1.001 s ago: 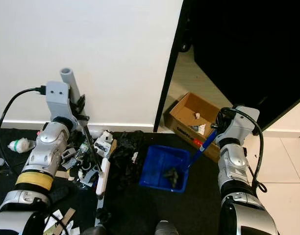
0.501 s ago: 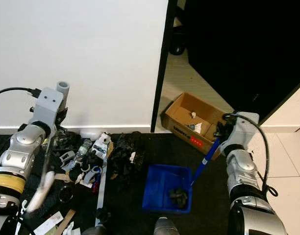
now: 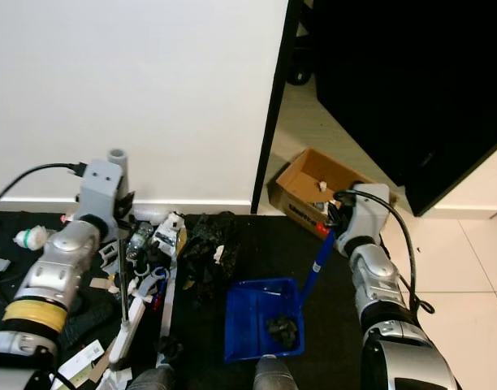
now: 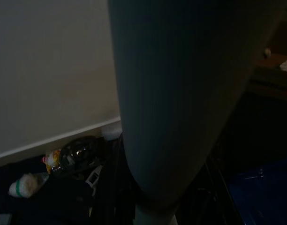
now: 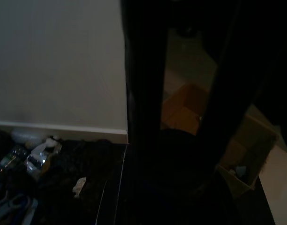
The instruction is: Sweep floor
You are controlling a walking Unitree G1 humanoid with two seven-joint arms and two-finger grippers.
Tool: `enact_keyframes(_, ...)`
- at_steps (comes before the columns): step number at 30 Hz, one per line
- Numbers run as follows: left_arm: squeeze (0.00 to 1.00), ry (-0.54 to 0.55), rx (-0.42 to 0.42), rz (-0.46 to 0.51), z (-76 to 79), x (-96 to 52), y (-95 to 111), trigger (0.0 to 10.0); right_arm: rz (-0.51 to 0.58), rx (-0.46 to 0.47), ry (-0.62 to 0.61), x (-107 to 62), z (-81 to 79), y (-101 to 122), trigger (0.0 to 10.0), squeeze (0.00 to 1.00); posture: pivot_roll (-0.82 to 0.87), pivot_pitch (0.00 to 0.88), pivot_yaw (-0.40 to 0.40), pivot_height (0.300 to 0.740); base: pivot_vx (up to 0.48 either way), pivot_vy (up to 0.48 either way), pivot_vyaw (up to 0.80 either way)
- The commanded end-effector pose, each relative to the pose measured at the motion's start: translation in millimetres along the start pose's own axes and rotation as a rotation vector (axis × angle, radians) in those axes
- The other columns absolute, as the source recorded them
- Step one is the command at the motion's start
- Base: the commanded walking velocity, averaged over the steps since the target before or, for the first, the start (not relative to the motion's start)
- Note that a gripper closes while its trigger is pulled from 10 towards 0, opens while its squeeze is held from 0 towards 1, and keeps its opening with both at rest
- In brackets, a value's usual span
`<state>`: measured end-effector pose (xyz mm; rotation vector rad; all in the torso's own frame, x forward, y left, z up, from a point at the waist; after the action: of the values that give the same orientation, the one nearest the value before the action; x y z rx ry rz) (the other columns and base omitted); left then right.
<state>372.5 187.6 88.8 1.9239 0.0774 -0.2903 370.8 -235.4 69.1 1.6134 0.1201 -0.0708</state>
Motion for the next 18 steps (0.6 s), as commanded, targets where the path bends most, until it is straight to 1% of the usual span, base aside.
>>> enact_keyframes(1, 0.00, 0.025, 0.006, 0.024, 5.0, 3.9, 3, 10.0, -0.004, -0.010, 0.014, 2.2, -6.1, -1, 10.0, 0.00, 0.02, 0.174, -0.038, 0.740, 0.000, 0.000, 0.00)
enact_keyframes(6, 0.00, 0.033, 0.007, 0.020, 6.8, 5.2, 2, 10.0, -0.007, -0.011, 0.020, 2.6, -8.6, -1, 10.0, 0.00, 0.02, 0.174, -0.038, 0.740, 0.000, 0.000, 0.00)
enact_keyframes(7, 0.00, 0.084, -0.038, 0.006, 11.8, 8.9, 1, 10.0, -0.014, -0.019, 0.043, 3.0, -18.0, -5, 10.0, 0.00, 0.02, 0.193, -0.036, 0.740, 0.000, 0.000, 0.00)
enact_keyframes(8, 0.00, 0.084, -0.038, 0.006, 11.8, 8.9, 1, 10.0, -0.014, -0.019, 0.043, 3.0, -18.0, -5, 10.0, 0.00, 0.02, 0.193, -0.036, 0.740, 0.000, 0.000, 0.00)
enact_keyframes(9, 0.00, 0.115, -0.079, -0.003, 13.7, 10.4, 0, 10.0, -0.014, -0.020, 0.050, 3.1, -21.7, -7, 10.0, 0.00, 0.02, 0.193, -0.033, 0.740, 0.000, 0.000, 0.00)
enact_keyframes(10, 0.00, 0.115, -0.079, -0.003, 13.7, 10.4, 0, 10.0, -0.014, -0.020, 0.050, 3.1, -21.7, -7, 10.0, 0.00, 0.02, 0.193, -0.033, 0.740, 0.000, 0.000, 0.00)
enact_keyframes(11, 0.00, 0.134, -0.119, -0.003, 16.6, 12.0, 2, 10.0, -0.013, -0.020, 0.053, 3.3, -24.3, -7, 10.0, 0.00, 0.02, 0.193, -0.033, 0.740, 0.000, 0.000, 0.00)
enact_keyframes(13, 0.00, 0.134, -0.119, -0.003, 16.6, 12.0, 2, 10.0, -0.013, -0.020, 0.053, 3.3, -24.3, -7, 10.0, 0.00, 0.02, 0.193, -0.033, 0.740, 0.000, 0.000, 0.00)
enact_keyframes(15, 0.00, 0.153, -0.161, 0.029, 24.3, 15.7, 11, 10.0, -0.013, -0.016, 0.054, 3.8, -28.9, -9, 10.0, 0.00, 0.02, 0.193, -0.031, 0.740, 0.000, 0.000, 0.00)
enact_keyframes(17, 0.00, 0.155, -0.167, 0.044, 26.9, 16.9, 14, 10.0, -0.013, -0.016, 0.055, 3.9, -30.3, -9, 10.0, 0.00, 0.02, 0.193, -0.031, 0.740, 0.000, 0.000, 0.00)
enact_keyframes(18, 0.00, 0.166, -0.179, 0.060, 29.7, 19.2, 19, 10.0, -0.014, -0.016, 0.062, 4.1, -34.2, -11, 10.0, 0.00, 0.02, 0.198, -0.029, 0.740, 0.000, 0.000, 0.00)
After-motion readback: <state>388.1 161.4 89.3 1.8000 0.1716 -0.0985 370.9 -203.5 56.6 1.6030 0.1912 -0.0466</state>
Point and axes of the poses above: a point about 5 cm out from each wrist's last joint towards the gripper, its own x axis pointing out of the wrist towards the gripper, its own y axis along the axis of the wrist's last joint, z = x × y, the point moved 4 cm from there along x, pointing out of the wrist towards the gripper, and after that the axes turned 5 degrees about x, right-handed, at the moved point
